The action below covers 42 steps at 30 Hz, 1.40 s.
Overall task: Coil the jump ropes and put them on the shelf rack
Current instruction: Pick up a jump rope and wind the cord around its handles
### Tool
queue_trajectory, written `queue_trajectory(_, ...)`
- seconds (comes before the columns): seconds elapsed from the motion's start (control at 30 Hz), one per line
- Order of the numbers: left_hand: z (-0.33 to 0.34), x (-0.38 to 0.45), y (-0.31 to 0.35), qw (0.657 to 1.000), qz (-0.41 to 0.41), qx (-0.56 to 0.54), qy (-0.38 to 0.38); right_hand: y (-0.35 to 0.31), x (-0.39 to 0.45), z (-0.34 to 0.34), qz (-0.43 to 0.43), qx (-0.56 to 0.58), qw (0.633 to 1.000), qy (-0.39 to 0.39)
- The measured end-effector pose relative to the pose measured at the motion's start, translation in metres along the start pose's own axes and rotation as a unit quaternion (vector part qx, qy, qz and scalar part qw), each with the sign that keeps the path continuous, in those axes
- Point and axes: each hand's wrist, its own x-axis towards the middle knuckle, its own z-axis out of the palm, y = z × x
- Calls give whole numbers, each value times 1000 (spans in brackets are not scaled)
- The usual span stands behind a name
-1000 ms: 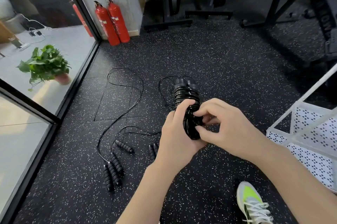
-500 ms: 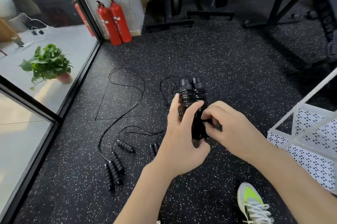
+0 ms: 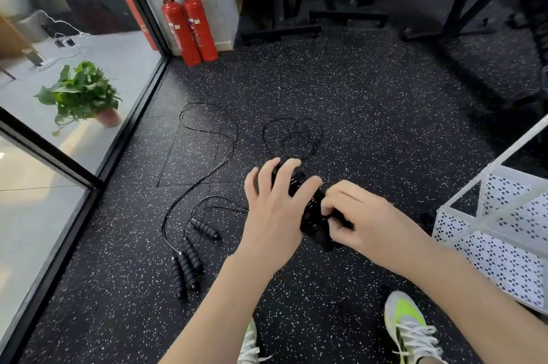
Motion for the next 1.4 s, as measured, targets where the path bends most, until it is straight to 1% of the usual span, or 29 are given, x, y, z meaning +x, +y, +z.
queue_trajectory(0.1, -4, 2, 2, 999, -34, -3, 14, 0, 0, 2, 12, -13, 999, 35)
queue_trajectory(0.23, -4, 3, 5, 997, -65, -17, 40, 2, 0, 4, 18, 8, 998, 58)
queue_trajectory(0.33, -3, 3, 4, 997, -59, -17, 55, 2, 1, 6, 30, 15, 997, 75)
queue_trajectory(0.43, -2, 4, 0, 998, -34, -25, 49, 2, 1, 6, 32, 0, 997, 67)
queue_trajectory(0.53, 2, 5, -9, 998, 18, -57, 18, 0, 1, 10, 1, -16, 999, 42)
queue_trajectory(0.6, 3, 5, -14, 997, 37, -64, -6, -3, 0, 13, -11, -18, 999, 24)
queue_trajectory(0.67, 4, 3, -16, 996, 47, -78, -22, -4, -1, 15, -8, -20, 1000, 10)
queue_trajectory(0.83, 9, -1, -20, 992, 69, -95, -35, -7, -2, 11, 9, -32, 999, -31)
queue_trajectory(0.93, 12, -4, -19, 990, 79, -100, -54, -9, 0, 6, 18, -35, 995, -93)
queue_trajectory(1.03, 11, -7, -19, 985, 92, -131, -67, -10, 6, -3, -26, -98, 979, -175)
queue_trajectory(1.17, 10, -10, -18, 983, 97, -140, -65, -13, 15, -27, -76, -120, 955, -259)
queue_trajectory(1.27, 11, -9, -17, 980, 99, -157, -77, -17, 17, -33, -101, -185, 931, -297)
queue_trajectory(1.4, 9, -6, -12, 978, 94, -173, -73, -16, 22, -40, -117, -238, 911, -315)
